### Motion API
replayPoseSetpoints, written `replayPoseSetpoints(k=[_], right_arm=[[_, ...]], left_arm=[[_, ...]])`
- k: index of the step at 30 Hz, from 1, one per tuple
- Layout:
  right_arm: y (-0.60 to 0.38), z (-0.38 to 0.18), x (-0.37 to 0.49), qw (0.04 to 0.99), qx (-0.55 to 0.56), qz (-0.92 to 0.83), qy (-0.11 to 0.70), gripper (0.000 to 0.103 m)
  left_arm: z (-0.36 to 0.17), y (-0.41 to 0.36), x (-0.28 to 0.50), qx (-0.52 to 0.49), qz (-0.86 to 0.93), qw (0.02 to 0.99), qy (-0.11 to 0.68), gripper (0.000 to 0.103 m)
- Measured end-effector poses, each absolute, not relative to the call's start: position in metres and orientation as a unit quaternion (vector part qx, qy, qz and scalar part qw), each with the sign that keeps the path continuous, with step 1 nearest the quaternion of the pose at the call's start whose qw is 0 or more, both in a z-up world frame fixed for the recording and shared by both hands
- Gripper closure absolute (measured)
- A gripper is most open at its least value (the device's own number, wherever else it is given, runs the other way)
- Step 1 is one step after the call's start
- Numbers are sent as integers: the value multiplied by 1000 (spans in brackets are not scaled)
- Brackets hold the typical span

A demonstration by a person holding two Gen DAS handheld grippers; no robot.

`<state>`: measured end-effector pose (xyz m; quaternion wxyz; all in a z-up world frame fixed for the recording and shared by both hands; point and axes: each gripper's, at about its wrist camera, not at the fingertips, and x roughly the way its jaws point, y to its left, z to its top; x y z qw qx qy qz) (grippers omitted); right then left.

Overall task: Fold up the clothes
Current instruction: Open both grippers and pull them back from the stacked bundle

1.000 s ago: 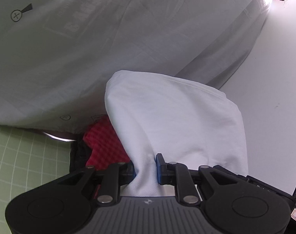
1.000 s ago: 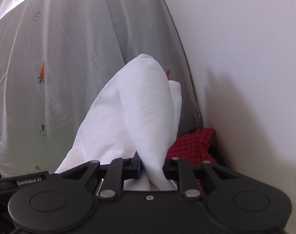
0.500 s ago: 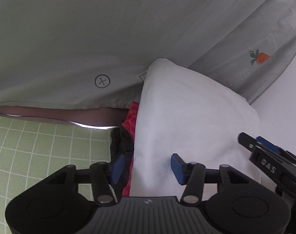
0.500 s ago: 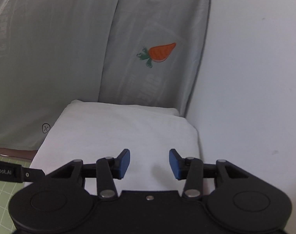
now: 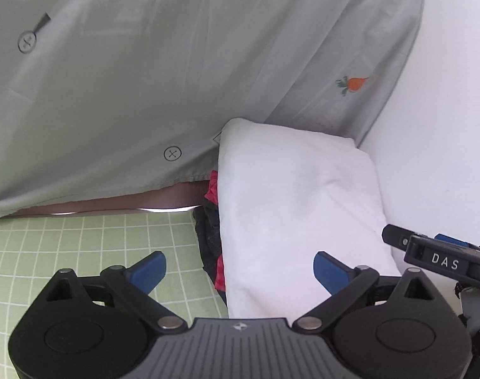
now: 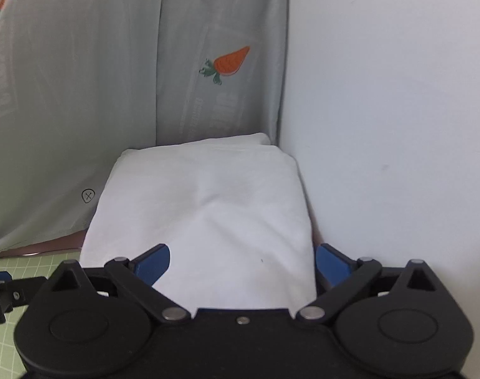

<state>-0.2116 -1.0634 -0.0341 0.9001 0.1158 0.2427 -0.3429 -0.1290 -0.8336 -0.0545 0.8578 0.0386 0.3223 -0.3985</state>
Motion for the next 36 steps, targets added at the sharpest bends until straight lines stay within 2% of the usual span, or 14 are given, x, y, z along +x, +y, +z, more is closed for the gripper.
replayPoseSetpoints(k=[6,14,24,36], right_arm=[[-995,-5,-284,901,136,-333,243,3],[-908,-1,-353,891,157,-337,261,2],[-860,-21,-405,881,175,-329,293,0],[-856,-15,-421,879,168,-338,292,0]], left_arm=[[-26,-783,-203,37,-417,856,304,0],[-32,-728,-277,83,-434,841,313,0],[-40,-694,-317,105,-433,836,322,0],[-39,-687,-331,107,-430,840,312,0]])
